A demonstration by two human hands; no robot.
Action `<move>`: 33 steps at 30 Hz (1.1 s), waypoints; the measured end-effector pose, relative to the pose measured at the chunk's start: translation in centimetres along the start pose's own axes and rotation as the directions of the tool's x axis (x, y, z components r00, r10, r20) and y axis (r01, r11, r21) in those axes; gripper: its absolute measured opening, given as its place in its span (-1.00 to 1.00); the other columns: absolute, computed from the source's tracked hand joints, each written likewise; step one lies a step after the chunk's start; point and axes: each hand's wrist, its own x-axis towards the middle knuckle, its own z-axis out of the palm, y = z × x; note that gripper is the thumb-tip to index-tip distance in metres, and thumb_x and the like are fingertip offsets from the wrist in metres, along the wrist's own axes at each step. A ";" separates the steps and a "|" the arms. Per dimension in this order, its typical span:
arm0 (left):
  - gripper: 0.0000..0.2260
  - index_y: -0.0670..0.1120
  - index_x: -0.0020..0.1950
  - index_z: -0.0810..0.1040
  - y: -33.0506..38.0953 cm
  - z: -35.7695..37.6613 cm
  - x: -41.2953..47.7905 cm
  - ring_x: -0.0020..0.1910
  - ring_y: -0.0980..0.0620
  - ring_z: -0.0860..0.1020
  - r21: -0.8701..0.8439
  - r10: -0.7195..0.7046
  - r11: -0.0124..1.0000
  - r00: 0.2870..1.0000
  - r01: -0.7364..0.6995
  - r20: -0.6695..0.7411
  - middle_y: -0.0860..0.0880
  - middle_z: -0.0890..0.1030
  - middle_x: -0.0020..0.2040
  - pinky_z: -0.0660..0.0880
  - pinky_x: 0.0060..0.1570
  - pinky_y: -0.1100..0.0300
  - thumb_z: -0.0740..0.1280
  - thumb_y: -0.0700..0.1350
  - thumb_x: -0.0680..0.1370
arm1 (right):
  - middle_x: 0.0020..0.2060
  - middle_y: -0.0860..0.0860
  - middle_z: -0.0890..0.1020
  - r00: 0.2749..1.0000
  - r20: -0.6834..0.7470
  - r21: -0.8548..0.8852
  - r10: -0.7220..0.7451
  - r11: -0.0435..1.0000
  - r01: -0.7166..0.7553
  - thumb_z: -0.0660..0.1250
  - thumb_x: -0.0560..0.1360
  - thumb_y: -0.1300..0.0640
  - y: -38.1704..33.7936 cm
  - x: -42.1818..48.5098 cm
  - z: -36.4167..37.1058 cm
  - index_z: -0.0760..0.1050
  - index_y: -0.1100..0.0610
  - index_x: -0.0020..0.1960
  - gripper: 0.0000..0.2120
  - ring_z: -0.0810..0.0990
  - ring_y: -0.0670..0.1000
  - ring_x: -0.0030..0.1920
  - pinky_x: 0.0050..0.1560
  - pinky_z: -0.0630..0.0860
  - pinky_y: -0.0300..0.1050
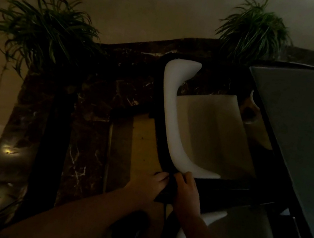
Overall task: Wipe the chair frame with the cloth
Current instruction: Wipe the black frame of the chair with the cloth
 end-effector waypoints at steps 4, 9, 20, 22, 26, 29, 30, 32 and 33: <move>-0.45 -0.15 0.57 0.10 -1.2 -1.0 -1.7 0.43 -0.17 0.28 0.089 0.083 0.992 0.996 -0.084 0.024 -0.11 0.20 0.55 0.37 0.26 0.01 0.20 -0.22 0.60 | 0.14 0.07 0.43 0.998 0.055 -0.070 0.014 0.998 -0.011 0.48 0.33 0.14 -1.8 -1.2 -0.3 0.43 0.07 0.22 -0.51 0.48 0.11 0.15 -0.05 0.59 0.01; -0.42 -0.12 0.56 0.12 -4.5 -2.5 -5.1 0.36 -0.17 0.34 0.082 0.065 0.995 0.998 -0.063 -0.019 -0.12 0.30 0.50 0.40 0.22 0.02 0.23 -0.27 0.57 | 0.20 0.04 0.39 0.998 0.056 -0.146 -0.007 0.989 0.015 0.42 0.38 0.14 -6.1 -1.5 -1.7 0.37 0.03 0.26 -0.52 0.45 0.08 0.18 -0.05 0.59 -0.02; -0.47 -0.09 0.51 0.20 -7.2 -11.3 -9.8 0.33 -0.11 0.37 0.116 -0.133 0.976 0.925 0.185 -0.356 -0.10 0.39 0.41 0.42 0.26 0.05 0.25 -0.23 0.56 | 0.16 0.05 0.53 0.965 -0.118 -0.154 -0.235 0.964 0.216 0.18 0.54 0.22 -15.7 1.9 -9.3 0.35 0.09 0.26 -0.70 0.51 0.07 0.11 0.01 0.46 -0.05; -0.48 -0.09 0.51 0.20 -6.3 -11.8 -11.1 0.34 -0.10 0.37 0.152 -0.159 0.961 0.911 0.232 -0.381 -0.08 0.38 0.41 0.39 0.30 0.07 0.27 -0.19 0.57 | 0.14 0.05 0.54 0.957 -0.118 -0.163 -0.266 0.956 0.246 0.17 0.55 0.22 -16.4 0.9 -9.8 0.33 0.09 0.26 -0.71 0.55 0.08 0.06 -0.07 0.43 -0.09; -0.50 -0.08 0.48 0.24 -2.4 -11.4 -14.2 0.28 -0.08 0.41 0.171 -0.220 0.932 0.872 0.321 -0.438 -0.07 0.42 0.37 0.44 0.26 0.07 0.29 -0.13 0.56 | 0.09 0.03 0.54 0.940 -0.132 -0.161 -0.315 0.943 0.293 0.20 0.54 0.21 -16.0 -2.4 -10.4 0.29 0.06 0.23 -0.72 0.58 0.09 -0.05 -0.13 0.49 -0.06; -0.52 -0.09 0.47 0.26 2.2 -8.9 -16.4 0.27 -0.08 0.42 0.128 -0.272 0.924 0.853 0.361 -0.444 -0.07 0.43 0.35 0.45 0.24 0.04 0.29 -0.13 0.57 | 0.04 0.02 0.56 0.920 -0.173 -0.115 -0.353 0.935 0.337 0.20 0.53 0.20 -14.1 -6.7 -9.9 0.30 0.02 0.17 -0.76 0.59 0.08 -0.11 -0.15 0.54 -0.02; -0.53 -0.08 0.47 0.26 4.0 -7.7 -17.2 0.27 -0.08 0.42 0.102 -0.289 0.923 0.845 0.370 -0.449 -0.06 0.43 0.35 0.46 0.23 0.04 0.29 -0.15 0.57 | 0.03 0.02 0.57 0.917 -0.184 -0.100 -0.354 0.935 0.341 0.20 0.52 0.20 -13.2 -8.6 -9.7 0.30 0.02 0.14 -0.77 0.59 0.08 -0.12 -0.17 0.55 -0.02; -0.54 -0.08 0.46 0.27 8.6 -5.0 -18.6 0.28 -0.08 0.42 0.061 -0.309 0.927 0.846 0.370 -0.434 -0.06 0.42 0.35 0.46 0.23 0.03 0.29 -0.17 0.57 | 0.01 0.03 0.57 0.924 -0.184 -0.051 -0.335 0.942 0.331 0.21 0.51 0.19 -10.8 -13.2 -9.2 0.29 0.01 0.11 -0.78 0.60 0.08 -0.12 -0.18 0.55 -0.01; -0.53 -0.08 0.45 0.27 9.9 -4.1 -19.2 0.29 -0.08 0.41 0.035 -0.320 0.928 0.845 0.370 -0.429 -0.06 0.41 0.35 0.47 0.22 0.02 0.29 -0.18 0.56 | 0.01 0.03 0.57 0.929 -0.177 -0.028 -0.323 0.946 0.324 0.21 0.50 0.19 -9.9 -14.7 -8.8 0.28 0.00 0.09 -0.78 0.59 0.08 -0.10 -0.17 0.55 0.00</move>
